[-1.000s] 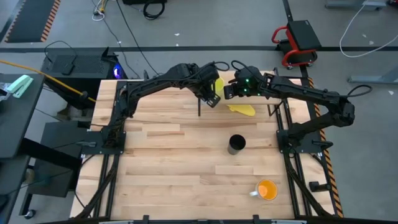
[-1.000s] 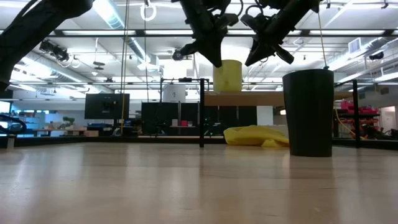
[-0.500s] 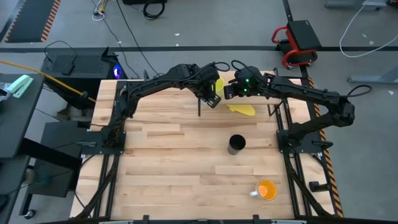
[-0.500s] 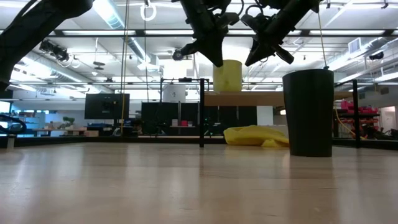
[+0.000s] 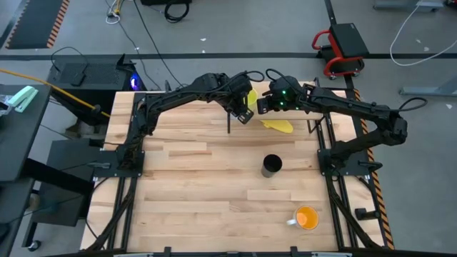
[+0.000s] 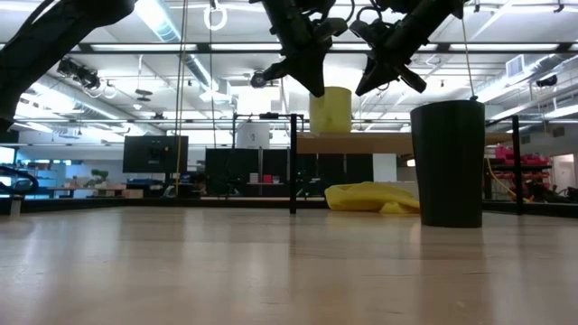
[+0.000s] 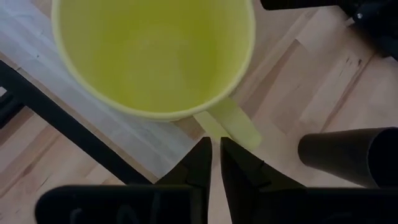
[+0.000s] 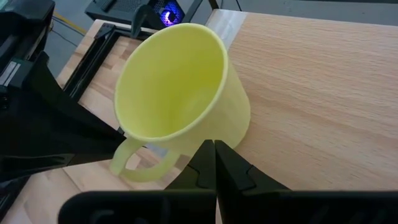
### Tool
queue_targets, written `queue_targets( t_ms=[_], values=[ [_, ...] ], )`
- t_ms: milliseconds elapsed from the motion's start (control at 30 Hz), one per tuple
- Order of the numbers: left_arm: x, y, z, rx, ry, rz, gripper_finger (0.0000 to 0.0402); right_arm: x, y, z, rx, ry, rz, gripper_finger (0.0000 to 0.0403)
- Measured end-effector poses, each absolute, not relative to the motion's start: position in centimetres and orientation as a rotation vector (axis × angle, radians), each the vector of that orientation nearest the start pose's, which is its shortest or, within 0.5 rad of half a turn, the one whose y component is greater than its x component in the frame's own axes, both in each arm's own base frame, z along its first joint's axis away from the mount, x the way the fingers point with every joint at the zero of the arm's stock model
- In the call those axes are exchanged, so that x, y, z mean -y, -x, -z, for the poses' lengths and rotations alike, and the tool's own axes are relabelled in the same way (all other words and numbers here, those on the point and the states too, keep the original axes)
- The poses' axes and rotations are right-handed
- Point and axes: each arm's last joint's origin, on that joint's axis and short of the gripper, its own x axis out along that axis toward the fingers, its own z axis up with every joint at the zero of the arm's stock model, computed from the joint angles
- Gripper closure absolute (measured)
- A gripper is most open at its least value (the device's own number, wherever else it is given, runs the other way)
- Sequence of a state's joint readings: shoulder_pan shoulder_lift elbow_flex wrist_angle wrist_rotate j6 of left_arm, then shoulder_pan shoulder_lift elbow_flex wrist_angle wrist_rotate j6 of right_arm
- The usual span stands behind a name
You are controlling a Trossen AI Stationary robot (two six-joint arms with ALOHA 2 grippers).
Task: Stack small to large cups/mugs on shelf
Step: Put the yellow mug on the shelf
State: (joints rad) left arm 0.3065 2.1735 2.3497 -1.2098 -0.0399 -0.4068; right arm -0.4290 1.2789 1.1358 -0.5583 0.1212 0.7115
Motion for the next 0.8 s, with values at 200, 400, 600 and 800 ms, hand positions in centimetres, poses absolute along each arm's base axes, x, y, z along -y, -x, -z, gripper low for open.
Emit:
queue_targets(
  t_ms=[200, 400, 600, 800],
  values=[
    [-13.69, -42.87, -34.01, -0.952, 0.504, -0.521, 0.0356, 11.50, -24.30, -31.86, -0.487, -0.773, 0.758, 0.0403],
    [-13.69, -42.87, -34.01, -0.953, 0.502, -0.520, 0.0353, 11.50, -24.29, -31.87, -0.485, -0.776, 0.759, 0.0402],
    [-13.70, -42.89, -34.02, -0.952, 0.495, -0.516, 0.0346, 11.50, -24.29, -31.86, -0.486, -0.778, 0.757, 0.0402],
    [-13.70, -42.89, -34.02, -0.952, 0.494, -0.516, 0.0337, 11.49, -24.29, -31.87, -0.484, -0.780, 0.758, 0.0402]
  ],
)
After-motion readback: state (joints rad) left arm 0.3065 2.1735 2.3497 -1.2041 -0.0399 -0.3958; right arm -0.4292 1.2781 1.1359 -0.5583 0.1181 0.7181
